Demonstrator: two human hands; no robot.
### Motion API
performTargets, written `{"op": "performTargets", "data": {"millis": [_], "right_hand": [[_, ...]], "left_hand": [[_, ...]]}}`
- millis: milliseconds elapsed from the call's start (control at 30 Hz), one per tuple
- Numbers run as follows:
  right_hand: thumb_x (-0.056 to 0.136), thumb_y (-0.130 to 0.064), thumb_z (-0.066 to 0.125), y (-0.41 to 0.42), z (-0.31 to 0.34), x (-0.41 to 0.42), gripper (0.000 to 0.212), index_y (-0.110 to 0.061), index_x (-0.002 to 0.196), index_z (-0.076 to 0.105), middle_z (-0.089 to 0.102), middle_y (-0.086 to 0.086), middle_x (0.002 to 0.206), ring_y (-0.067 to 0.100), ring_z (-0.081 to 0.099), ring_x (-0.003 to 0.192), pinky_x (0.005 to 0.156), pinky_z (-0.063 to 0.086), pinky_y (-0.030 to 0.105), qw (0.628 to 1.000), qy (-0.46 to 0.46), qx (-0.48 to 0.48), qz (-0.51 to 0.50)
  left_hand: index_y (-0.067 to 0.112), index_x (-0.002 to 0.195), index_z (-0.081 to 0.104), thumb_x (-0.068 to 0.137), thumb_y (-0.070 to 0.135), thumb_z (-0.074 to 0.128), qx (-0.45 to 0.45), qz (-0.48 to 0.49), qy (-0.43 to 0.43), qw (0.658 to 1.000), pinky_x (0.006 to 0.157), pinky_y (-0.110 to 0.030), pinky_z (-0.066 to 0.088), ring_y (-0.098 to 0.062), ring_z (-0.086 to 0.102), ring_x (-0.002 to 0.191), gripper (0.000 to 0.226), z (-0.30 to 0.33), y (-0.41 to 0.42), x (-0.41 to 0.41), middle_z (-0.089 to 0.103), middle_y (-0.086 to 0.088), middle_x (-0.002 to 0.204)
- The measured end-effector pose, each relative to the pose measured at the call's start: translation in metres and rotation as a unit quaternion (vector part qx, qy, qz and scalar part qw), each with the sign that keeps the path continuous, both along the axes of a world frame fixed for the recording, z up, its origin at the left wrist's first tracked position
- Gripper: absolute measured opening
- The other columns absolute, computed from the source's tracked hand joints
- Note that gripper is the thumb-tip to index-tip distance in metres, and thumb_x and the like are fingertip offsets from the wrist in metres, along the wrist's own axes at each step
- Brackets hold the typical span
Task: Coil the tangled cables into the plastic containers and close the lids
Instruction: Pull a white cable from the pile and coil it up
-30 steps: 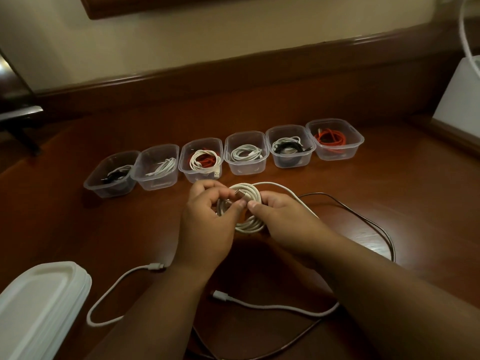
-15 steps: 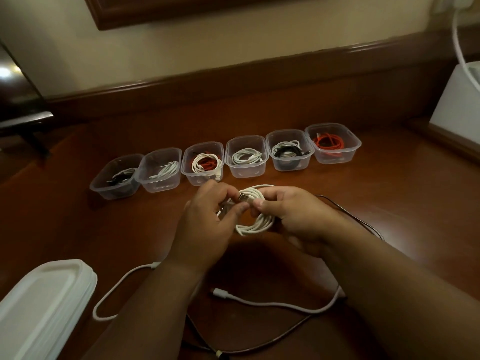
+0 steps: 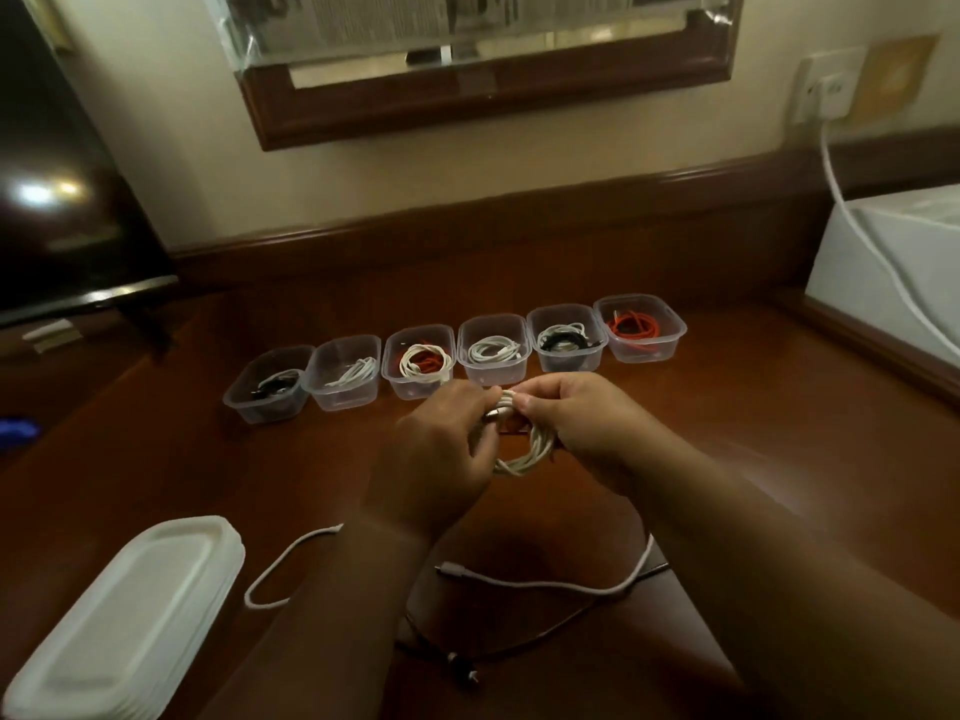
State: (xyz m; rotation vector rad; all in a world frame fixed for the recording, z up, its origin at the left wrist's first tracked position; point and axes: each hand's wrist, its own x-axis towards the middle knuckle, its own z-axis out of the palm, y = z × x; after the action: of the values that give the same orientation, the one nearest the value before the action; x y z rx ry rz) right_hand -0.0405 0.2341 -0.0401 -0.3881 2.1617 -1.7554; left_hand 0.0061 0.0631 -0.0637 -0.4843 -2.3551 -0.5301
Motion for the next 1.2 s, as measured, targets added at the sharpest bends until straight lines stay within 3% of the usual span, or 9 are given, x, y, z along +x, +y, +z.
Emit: {"op": "performTargets", "data": {"millis": [100,200,333,433,567,700,867,1067,1200], "right_hand": [[0.100,-0.015,0.052,0.008,0.017,0.023,0.015,-0.019,0.106,0.065,0.070,0.006,0.102,0.024,0.068,0.094,0.076,0.055,0.031,0.998,0.056,0.013,0.008],[0.100,-0.015,0.052,0.016,0.029,0.048,0.014,-0.021,0.106,0.063,0.069,0.004,0.099,0.018,0.068,0.093,0.080,0.058,0.032,0.994,0.108,0.016,0.003],[0.099,-0.013,0.054,0.030,0.040,0.074,0.014,-0.023,0.108,0.060,0.069,0.004,0.103,0.017,0.069,0.096,0.085,0.060,0.039,0.991,0.130,-0.018,0.002],[0.098,-0.014,0.056,0.040,0.047,0.088,0.015,-0.025,0.108,0.057,0.068,0.006,0.107,0.017,0.069,0.099,0.085,0.060,0.040,0.991,0.133,-0.017,-0.001],[0.100,-0.020,0.054,0.051,0.046,0.103,0.014,-0.030,0.109,0.054,0.066,0.001,0.104,0.014,0.068,0.094,0.081,0.060,0.037,0.967,0.245,0.061,0.006],[0.100,-0.027,0.055,0.063,0.042,0.106,0.013,-0.034,0.111,0.055,0.065,-0.007,0.095,0.008,0.065,0.082,0.071,0.058,0.031,0.924,0.338,0.177,0.018],[0.097,-0.026,0.061,0.074,0.037,0.086,0.019,-0.022,0.115,0.062,0.067,-0.005,0.097,0.006,0.067,0.083,0.066,0.055,0.019,0.943,0.276,0.184,0.010],[0.091,-0.017,0.068,0.086,0.030,0.038,0.015,-0.020,0.106,0.065,0.068,0.001,0.094,0.012,0.069,0.082,0.069,0.058,0.023,0.972,0.174,0.155,-0.015],[0.092,-0.015,0.065,0.088,0.020,-0.007,0.018,-0.018,0.110,0.062,0.065,0.000,0.100,0.012,0.066,0.088,0.075,0.058,0.026,0.966,0.146,0.214,0.000]], "left_hand": [[0.005,0.122,0.065,0.091,0.012,0.055,-0.018,-0.003,0.015,1.000,0.074,-0.033,0.058,-0.024,0.068,0.092,0.034,0.011,0.013,0.014,0.071,-0.011,0.107],[0.004,0.124,0.063,0.094,0.018,0.046,-0.021,-0.023,0.022,0.999,0.073,-0.034,0.059,-0.025,0.068,0.092,0.037,0.021,0.024,0.032,0.071,-0.013,0.106],[0.017,0.124,0.062,0.097,0.012,0.055,0.127,-0.054,-0.052,0.989,0.080,-0.029,0.058,-0.008,0.063,0.100,0.029,0.034,0.032,0.052,0.065,0.000,0.113],[0.019,0.113,0.065,0.094,0.011,0.064,0.251,-0.081,-0.168,0.950,0.072,-0.026,0.060,-0.007,0.070,0.091,0.020,0.050,0.041,0.069,0.069,0.001,0.104],[0.008,0.107,0.068,0.086,0.006,0.070,0.398,-0.128,-0.293,0.860,0.070,-0.026,0.058,-0.019,0.074,0.086,0.021,0.066,0.047,0.086,0.075,-0.008,0.095],[0.005,0.100,0.070,0.081,-0.001,0.072,0.436,-0.127,-0.349,0.820,0.066,-0.028,0.058,-0.018,0.072,0.073,0.020,0.069,0.052,0.088,0.075,-0.010,0.083],[0.006,0.105,0.068,0.086,0.000,0.069,0.363,-0.111,-0.352,0.855,0.068,-0.028,0.060,-0.016,0.073,0.076,0.020,0.062,0.059,0.071,0.074,-0.009,0.091],[0.013,0.106,0.073,0.083,0.015,0.078,0.182,-0.106,-0.252,0.944,0.080,-0.034,0.060,-0.015,0.071,0.088,0.023,0.044,0.066,0.010,0.074,-0.002,0.097],[0.016,0.109,0.071,0.087,0.019,0.074,0.138,-0.108,-0.259,0.950,0.077,-0.025,0.058,-0.008,0.069,0.089,0.022,0.027,0.063,-0.036,0.071,0.004,0.100]]}}
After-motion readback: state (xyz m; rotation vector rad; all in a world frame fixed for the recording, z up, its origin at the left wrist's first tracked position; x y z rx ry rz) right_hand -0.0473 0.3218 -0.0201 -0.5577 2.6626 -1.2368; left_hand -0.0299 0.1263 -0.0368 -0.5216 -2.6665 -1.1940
